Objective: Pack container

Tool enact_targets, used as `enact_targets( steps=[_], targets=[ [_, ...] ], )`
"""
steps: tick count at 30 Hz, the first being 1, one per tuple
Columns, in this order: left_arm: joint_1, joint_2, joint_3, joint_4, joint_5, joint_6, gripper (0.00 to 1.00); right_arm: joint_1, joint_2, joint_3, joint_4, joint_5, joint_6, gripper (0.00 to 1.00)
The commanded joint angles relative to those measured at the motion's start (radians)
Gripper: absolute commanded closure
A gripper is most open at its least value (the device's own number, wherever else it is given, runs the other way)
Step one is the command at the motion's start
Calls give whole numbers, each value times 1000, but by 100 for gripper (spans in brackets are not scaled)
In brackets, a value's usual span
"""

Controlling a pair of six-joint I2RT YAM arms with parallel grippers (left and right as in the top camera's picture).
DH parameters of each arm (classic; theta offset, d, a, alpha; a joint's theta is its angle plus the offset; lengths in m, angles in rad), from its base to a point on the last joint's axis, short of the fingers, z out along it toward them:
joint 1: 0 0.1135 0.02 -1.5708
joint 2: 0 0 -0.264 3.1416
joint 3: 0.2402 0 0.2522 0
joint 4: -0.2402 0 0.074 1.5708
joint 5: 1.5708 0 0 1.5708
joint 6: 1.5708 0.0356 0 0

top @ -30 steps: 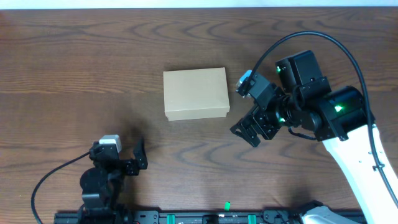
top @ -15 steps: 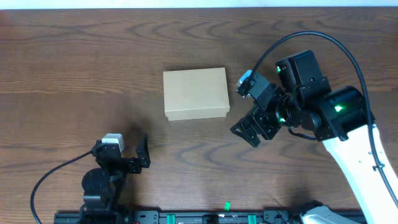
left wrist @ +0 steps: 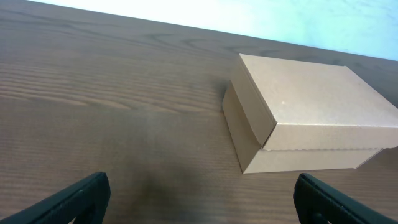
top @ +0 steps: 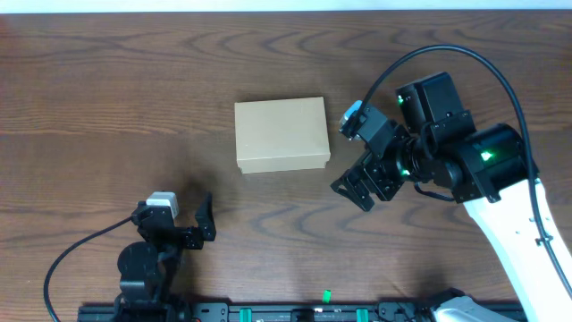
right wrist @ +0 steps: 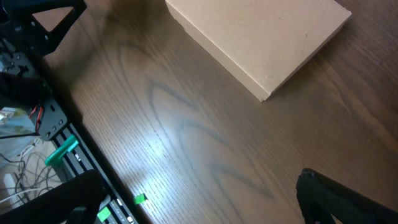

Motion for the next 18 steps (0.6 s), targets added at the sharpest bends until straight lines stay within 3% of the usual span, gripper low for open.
enact_targets(
  steps=[1, 11, 18],
  targets=[
    [-4, -6, -23, -1, -10, -10, 5, -1, -8, -5, 0, -4, 0, 1],
    [-4, -6, -23, 0, -10, -10, 5, -1, -9, -5, -3, 1, 0, 1],
    [-4, -6, -23, -1, -10, -10, 5, 3, -154, -41, 29, 101, -88, 1]
  ],
)
